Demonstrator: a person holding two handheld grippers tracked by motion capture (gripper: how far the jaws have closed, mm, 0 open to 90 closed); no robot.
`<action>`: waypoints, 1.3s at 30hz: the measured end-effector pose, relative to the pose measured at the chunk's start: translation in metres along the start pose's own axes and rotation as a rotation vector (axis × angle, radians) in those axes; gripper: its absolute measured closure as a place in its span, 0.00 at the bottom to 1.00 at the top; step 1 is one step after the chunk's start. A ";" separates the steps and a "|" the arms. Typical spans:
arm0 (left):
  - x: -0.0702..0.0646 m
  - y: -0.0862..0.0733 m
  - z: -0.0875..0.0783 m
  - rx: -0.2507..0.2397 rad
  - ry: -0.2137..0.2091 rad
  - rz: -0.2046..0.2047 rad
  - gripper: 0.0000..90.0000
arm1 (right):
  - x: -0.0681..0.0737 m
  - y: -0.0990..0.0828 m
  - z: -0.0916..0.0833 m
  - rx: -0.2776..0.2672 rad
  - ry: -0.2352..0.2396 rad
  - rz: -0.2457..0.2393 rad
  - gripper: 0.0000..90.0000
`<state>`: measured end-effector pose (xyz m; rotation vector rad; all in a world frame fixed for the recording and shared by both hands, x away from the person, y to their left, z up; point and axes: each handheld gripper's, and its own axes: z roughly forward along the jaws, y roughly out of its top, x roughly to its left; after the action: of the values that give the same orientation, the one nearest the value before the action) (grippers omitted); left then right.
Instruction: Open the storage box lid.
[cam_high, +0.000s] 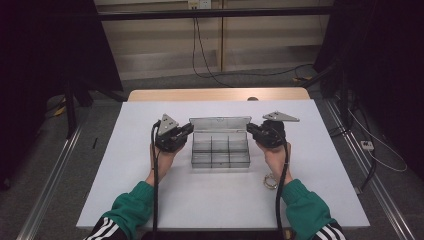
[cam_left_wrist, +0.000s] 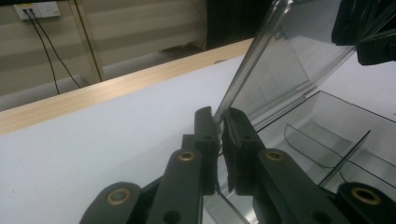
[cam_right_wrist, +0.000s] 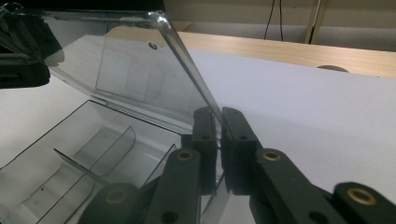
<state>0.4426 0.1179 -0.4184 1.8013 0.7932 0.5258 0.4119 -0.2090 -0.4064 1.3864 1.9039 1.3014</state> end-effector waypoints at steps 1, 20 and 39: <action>0.000 0.000 0.000 0.001 0.000 0.001 0.94 | 0.000 0.000 0.000 0.000 -0.002 0.000 0.94; 0.006 -0.001 0.009 0.001 0.012 -0.024 0.96 | -0.004 0.002 0.007 -0.002 -0.013 0.012 0.95; 0.008 -0.011 0.023 0.074 0.033 -0.015 0.96 | -0.008 -0.002 0.019 0.034 -0.022 0.022 0.95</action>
<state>0.4603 0.1114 -0.4368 1.8573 0.8575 0.5236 0.4287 -0.2081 -0.4182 1.4367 1.9099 1.2645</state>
